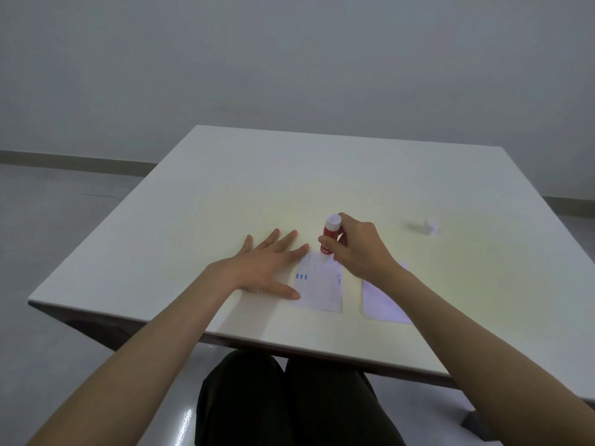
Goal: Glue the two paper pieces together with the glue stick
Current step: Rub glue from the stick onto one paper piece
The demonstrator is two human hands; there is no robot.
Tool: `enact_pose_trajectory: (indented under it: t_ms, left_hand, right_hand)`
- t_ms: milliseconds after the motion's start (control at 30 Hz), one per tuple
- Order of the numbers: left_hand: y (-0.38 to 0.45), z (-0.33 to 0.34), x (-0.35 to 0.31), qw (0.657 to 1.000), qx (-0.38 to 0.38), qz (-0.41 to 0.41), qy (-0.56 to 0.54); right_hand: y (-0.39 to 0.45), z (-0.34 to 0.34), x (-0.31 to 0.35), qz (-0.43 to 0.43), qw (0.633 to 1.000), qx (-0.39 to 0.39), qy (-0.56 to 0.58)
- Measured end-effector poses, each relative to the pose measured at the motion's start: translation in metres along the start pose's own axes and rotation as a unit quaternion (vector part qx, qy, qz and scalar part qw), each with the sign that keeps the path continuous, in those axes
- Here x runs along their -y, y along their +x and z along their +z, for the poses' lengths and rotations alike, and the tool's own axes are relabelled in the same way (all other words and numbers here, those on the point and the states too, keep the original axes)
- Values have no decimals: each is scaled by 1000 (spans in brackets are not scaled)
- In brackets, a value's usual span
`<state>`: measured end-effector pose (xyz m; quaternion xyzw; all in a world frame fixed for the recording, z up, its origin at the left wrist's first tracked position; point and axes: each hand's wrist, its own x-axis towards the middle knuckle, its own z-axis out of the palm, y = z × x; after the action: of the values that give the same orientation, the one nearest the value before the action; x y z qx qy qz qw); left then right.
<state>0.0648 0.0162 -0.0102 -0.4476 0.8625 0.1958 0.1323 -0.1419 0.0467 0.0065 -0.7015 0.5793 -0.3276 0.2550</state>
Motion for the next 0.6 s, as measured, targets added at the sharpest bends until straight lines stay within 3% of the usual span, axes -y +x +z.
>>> enact_pose_trajectory:
  t_ms: [367,600]
  left_hand:
    - [3,2,0,1000,-5,-12,-10]
    - [2,3,1,1000,-4,-6,-5]
  right_hand:
    - [-61,7,14,-85,991,92,-35]
    - [-18,-7,1,-15,999,30,15]
